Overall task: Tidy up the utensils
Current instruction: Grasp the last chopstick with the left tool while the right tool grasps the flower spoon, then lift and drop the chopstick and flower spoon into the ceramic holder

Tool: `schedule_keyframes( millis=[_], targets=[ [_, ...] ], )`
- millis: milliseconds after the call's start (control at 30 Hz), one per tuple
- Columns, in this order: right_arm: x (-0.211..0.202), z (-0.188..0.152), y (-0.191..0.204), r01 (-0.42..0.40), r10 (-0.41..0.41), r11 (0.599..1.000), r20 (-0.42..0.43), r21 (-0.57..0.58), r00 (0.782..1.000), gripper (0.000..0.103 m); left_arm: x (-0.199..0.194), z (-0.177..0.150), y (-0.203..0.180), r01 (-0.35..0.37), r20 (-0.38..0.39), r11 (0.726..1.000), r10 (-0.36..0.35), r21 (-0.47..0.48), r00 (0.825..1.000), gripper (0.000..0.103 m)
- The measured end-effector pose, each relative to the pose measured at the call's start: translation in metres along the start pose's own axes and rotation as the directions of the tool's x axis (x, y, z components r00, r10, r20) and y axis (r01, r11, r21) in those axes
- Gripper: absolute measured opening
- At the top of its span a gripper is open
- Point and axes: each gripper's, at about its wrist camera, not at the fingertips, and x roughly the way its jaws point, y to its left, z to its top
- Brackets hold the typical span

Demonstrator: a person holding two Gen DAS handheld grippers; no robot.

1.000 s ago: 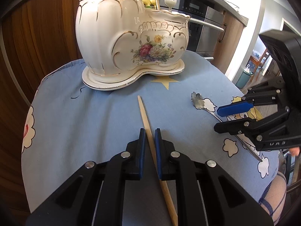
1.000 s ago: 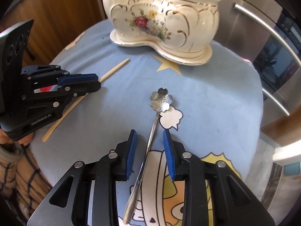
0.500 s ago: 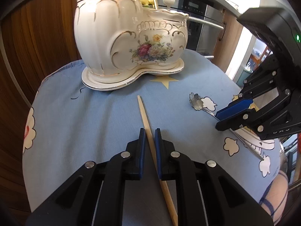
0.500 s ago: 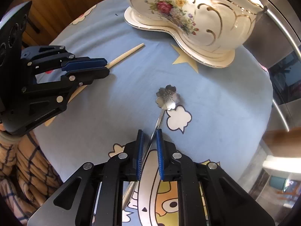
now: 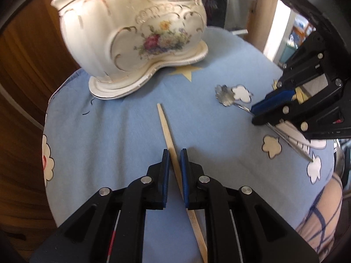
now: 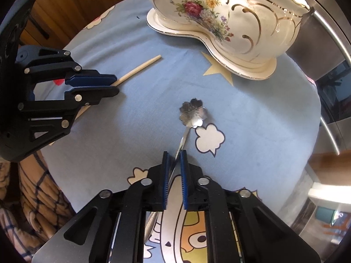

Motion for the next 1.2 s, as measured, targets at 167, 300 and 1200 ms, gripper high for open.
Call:
schedule_keyframes(
  millis=[167,300,1200],
  targets=[
    [-0.002,-0.006,0.003,0.012,-0.011,1.0,0.062,-0.001,0.998,0.004,0.001,0.005,-0.004,-0.007,-0.044,0.998,0.009,0.055,0.999,0.005],
    [-0.011,-0.008,0.001,-0.001,0.0,1.0,0.128,0.006,0.992,0.004,-0.01,0.003,0.001,-0.032,0.018,0.999,0.032,0.027,0.999,0.005],
    [-0.13,-0.014,-0.048,-0.341,-0.044,0.909,0.869,0.239,0.493,0.004,-0.147,0.041,0.05,0.111,0.757,0.965,0.113,-0.239,0.643,0.005]
  ],
)
